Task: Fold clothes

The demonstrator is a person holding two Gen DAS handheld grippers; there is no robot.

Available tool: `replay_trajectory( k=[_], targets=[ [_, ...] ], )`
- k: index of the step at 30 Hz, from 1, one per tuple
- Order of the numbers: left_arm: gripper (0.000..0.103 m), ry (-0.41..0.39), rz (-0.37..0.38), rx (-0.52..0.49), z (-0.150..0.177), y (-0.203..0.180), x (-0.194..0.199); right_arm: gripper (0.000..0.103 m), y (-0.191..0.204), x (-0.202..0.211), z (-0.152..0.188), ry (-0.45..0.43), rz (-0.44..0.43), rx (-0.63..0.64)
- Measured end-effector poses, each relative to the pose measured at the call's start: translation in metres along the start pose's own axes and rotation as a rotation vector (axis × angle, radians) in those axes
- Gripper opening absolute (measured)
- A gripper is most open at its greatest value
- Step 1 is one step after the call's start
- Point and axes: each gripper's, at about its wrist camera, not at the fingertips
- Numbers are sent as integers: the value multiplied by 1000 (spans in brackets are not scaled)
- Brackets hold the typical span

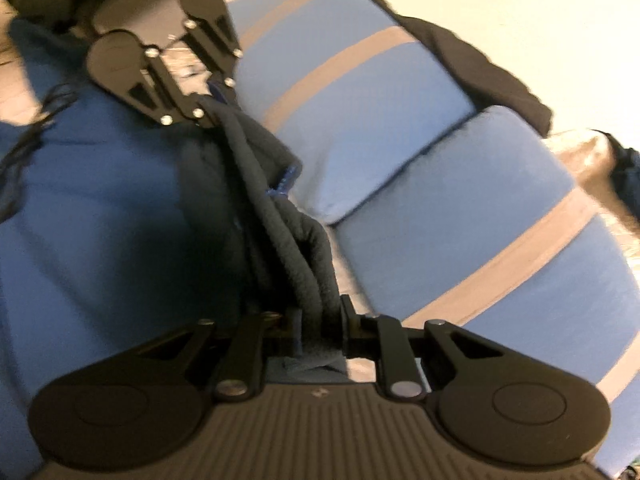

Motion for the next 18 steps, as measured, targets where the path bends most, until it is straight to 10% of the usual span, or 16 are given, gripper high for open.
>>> replay_trajectory(
  k=[11, 18],
  targets=[
    [15, 62, -74, 219, -11, 23, -47, 16, -27, -43, -21, 26, 148, -120],
    [48, 163, -57, 310, 7, 28, -69, 16, -17, -81, -14, 94, 160, -147]
  ],
)
Point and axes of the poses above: each gripper's, at about its wrist camera, not at the fingertips, and x roughly against the way its jaws point, y to its left, z to its underside, and after that the axes turned 4 degrees about z, right-handed
